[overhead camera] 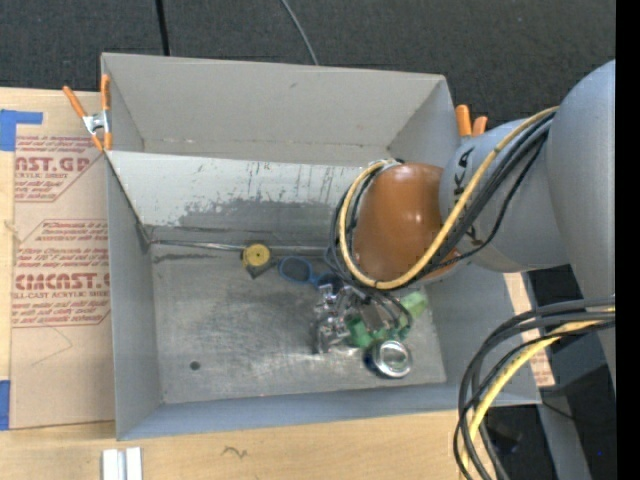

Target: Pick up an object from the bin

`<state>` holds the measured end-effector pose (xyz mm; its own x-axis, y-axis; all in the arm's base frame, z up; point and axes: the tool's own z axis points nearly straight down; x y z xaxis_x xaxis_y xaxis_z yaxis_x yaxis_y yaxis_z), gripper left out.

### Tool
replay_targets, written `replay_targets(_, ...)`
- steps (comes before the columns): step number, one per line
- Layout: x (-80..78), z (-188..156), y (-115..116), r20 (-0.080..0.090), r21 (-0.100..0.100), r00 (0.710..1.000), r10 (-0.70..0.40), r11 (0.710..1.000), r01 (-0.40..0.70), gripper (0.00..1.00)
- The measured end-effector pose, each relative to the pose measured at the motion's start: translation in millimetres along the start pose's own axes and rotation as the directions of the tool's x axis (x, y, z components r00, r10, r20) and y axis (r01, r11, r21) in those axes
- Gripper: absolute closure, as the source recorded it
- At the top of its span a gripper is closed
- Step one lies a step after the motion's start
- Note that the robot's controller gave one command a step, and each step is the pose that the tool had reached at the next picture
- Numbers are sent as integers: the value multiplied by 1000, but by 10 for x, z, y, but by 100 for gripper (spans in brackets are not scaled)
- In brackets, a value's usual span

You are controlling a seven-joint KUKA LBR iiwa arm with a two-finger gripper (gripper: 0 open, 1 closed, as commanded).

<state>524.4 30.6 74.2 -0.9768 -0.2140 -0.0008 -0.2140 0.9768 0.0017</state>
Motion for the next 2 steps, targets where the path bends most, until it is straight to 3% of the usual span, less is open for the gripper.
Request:
replay_targets(1,-9,13,-4,8,1,1000,1,1000,-1,0)
replay_targets(2,448,-538,-473,1,5,997,-77,997,77,0)
